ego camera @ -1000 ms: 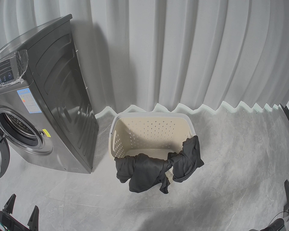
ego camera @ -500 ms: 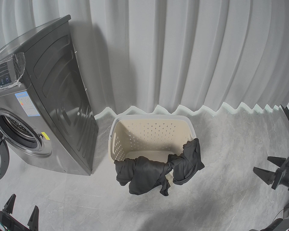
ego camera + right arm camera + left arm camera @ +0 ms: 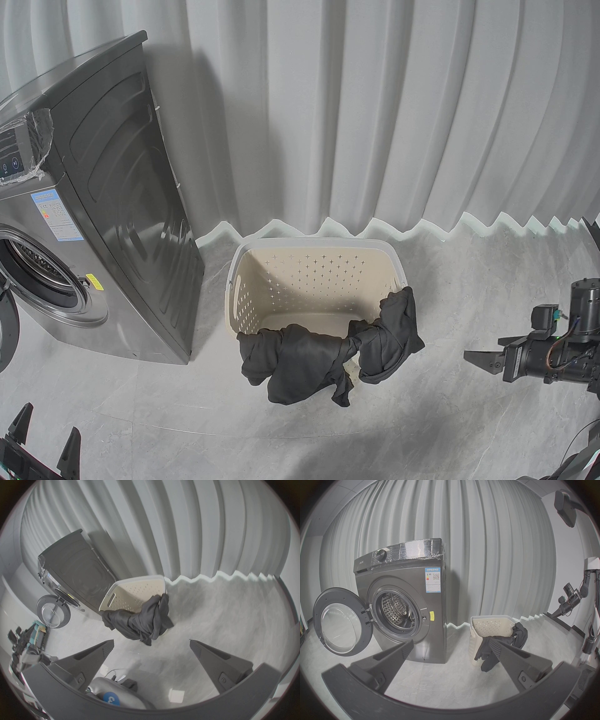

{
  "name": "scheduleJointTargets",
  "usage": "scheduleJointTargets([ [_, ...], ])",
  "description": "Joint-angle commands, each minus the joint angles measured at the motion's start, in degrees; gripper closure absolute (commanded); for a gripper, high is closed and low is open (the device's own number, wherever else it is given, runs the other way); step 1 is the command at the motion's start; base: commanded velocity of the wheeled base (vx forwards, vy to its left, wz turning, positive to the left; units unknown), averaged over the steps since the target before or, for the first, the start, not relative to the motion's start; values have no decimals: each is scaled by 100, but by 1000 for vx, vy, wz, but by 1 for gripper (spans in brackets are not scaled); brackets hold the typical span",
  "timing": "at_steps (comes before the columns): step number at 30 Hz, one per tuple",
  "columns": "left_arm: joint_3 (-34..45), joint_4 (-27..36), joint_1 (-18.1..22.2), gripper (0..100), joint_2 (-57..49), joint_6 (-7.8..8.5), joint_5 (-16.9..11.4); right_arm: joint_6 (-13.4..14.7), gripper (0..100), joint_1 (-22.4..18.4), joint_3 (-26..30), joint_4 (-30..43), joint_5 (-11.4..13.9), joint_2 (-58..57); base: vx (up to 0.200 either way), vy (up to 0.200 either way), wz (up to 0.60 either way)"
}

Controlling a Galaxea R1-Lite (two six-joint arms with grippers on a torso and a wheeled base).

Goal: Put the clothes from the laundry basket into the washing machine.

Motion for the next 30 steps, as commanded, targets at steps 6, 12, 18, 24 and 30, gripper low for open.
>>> scheduleJointTargets([
  [6,101,0,0,0,-94,-1,1,492,0,686,-70,-285,-552,1417,0,0,0],
  [12,101,0,0,0,-94,-1,1,518,0,888,-70,-1172,-772,2181,0,0,0],
  [18,101,0,0,0,-94,-1,1,509,0,1029,-131,-2104,-956,3016,0,0,0],
  [24,101,0,0,0,-94,-1,1,536,0,1249,-377,-2517,-1150,3605,0,0,0],
  [30,101,0,0,0,-94,-1,1,562,0,1381,-790,-2517,-1158,4071,0,0,0],
])
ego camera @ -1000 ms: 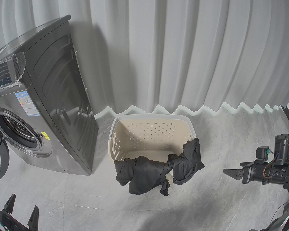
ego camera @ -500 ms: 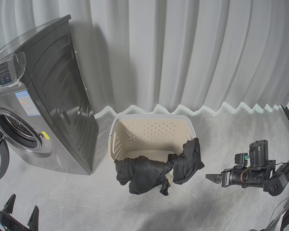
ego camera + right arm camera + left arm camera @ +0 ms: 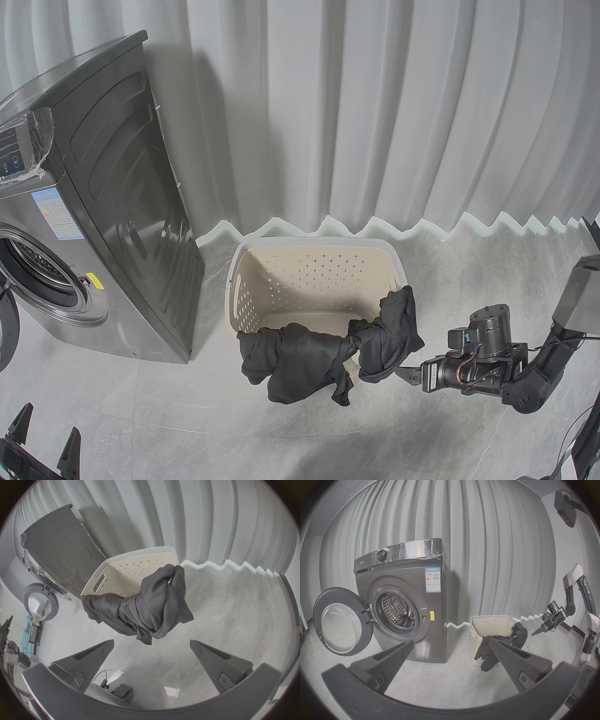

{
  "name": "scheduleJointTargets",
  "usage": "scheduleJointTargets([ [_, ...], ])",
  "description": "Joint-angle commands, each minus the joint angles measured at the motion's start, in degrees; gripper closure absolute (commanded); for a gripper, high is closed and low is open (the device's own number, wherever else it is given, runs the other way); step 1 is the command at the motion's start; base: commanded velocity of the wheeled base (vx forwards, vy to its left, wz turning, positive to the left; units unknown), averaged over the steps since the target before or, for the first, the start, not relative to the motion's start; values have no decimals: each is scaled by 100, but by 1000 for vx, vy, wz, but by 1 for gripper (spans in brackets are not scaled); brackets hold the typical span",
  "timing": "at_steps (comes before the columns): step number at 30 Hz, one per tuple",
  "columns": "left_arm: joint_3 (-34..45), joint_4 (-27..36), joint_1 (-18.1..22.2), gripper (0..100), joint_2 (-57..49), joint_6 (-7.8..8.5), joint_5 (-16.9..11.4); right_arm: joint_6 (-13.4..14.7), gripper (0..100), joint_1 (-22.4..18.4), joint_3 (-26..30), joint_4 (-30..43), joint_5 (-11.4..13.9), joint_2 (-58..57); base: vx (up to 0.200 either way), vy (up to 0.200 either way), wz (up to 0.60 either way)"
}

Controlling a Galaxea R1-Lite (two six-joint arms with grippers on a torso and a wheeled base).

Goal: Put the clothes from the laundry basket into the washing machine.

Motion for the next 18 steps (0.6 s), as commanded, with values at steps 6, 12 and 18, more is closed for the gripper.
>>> scheduleJointTargets([
  [6,101,0,0,0,-94,-1,1,17,0,156,-648,-13,-125,867,0,0,0],
  [12,101,0,0,0,-94,-1,1,61,0,147,-929,-57,-134,1105,0,0,0],
  [18,101,0,0,0,-94,-1,1,140,0,138,-1167,-127,-134,1316,0,0,0],
])
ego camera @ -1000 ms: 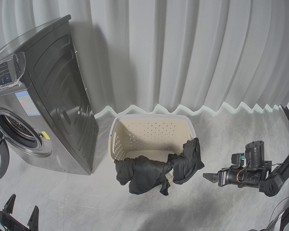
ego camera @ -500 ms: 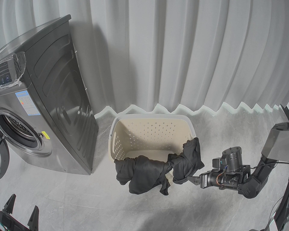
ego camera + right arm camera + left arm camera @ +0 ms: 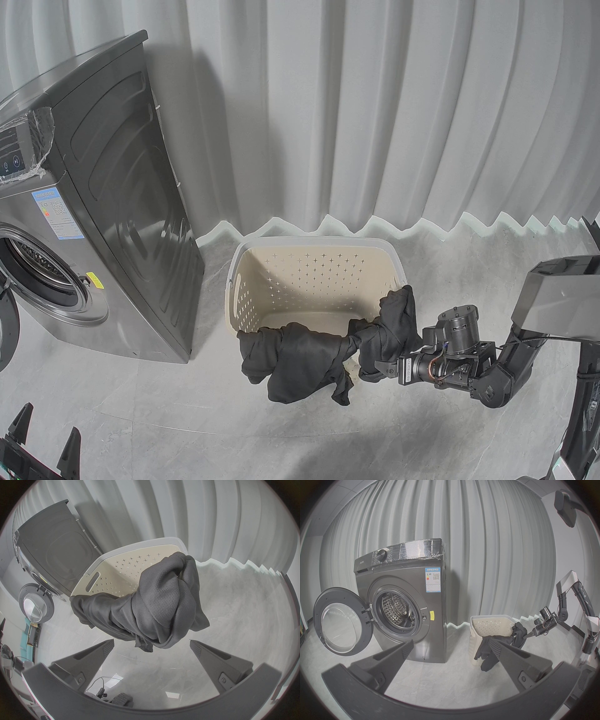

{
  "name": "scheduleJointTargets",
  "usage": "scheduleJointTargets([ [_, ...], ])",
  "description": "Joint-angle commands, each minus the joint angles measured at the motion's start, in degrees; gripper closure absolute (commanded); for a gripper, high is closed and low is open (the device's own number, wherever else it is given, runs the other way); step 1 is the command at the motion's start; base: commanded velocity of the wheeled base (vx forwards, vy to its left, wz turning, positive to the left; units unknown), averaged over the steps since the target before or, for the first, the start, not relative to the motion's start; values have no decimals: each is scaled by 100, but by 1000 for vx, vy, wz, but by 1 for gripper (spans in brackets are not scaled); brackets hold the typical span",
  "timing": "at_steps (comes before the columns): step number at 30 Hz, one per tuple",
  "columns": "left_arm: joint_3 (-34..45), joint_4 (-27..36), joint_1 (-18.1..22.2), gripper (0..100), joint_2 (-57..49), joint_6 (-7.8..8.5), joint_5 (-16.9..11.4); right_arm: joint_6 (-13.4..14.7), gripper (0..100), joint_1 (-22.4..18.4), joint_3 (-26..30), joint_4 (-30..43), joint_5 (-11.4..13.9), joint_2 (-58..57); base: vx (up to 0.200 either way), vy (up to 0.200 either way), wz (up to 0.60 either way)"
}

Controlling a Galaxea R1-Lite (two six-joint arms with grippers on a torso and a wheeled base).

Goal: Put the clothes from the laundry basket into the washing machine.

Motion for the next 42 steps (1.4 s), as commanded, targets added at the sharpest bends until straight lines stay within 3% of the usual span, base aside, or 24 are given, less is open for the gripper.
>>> scheduleJointTargets([
  [1,101,0,0,0,-94,-1,1,15,0,-5,-197,-13,2,218,0,0,0],
  [14,101,0,0,0,-94,-1,9,24,0,-40,-452,-48,-6,341,0,0,0],
  [15,101,0,0,0,-94,-1,9,24,100,-40,-435,-180,-6,350,0,0,0],
  [29,101,0,0,0,-94,-1,1,32,100,-5,-250,-312,2,306,0,0,0],
  [42,101,0,0,0,-94,-1,9,-47,100,22,814,-1112,20,-626,0,0,0],
])
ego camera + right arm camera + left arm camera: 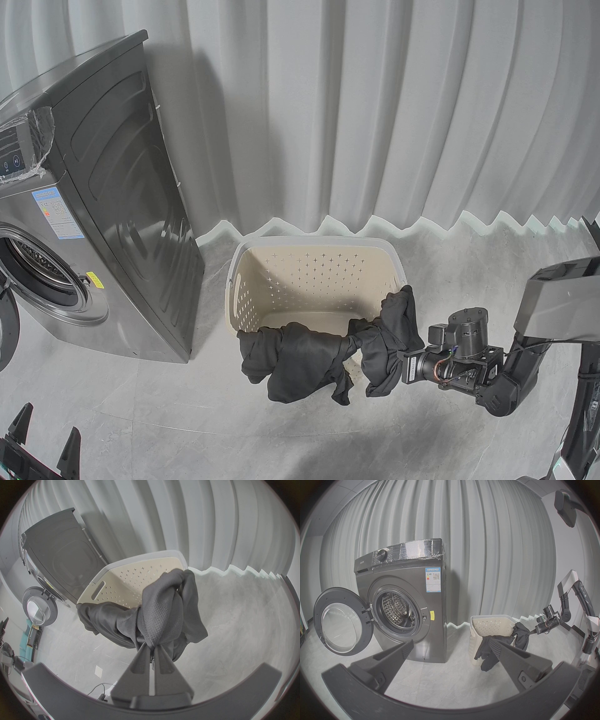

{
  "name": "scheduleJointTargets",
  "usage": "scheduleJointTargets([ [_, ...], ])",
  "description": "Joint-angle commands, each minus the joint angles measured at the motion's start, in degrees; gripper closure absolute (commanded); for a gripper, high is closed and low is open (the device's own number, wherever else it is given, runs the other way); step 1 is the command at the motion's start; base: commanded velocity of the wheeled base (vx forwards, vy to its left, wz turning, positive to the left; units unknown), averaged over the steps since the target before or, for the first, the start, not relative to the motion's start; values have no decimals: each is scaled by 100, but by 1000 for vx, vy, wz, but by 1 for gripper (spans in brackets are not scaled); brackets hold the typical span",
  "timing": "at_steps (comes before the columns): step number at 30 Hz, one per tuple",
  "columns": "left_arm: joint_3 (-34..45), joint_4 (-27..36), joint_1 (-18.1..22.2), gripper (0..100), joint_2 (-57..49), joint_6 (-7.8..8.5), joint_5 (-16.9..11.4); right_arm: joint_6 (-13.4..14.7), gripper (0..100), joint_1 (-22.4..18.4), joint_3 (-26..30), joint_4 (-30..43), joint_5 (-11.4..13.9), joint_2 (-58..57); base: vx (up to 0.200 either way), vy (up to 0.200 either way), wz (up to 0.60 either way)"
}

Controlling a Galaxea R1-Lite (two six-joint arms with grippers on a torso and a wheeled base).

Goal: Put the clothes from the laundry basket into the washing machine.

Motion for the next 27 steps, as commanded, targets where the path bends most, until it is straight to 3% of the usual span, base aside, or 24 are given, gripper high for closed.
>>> scheduleJointTargets([
  [1,101,0,0,0,-94,-1,1,-16,100,19,424,-57,25,-753,0,0,0],
  [13,101,0,0,0,-94,-1,-8,36,100,415,784,39,7,-1993,0,0,0],
  [27,101,0,0,0,-94,-1,1,-7,100,169,397,-637,25,-463,0,0,0],
])
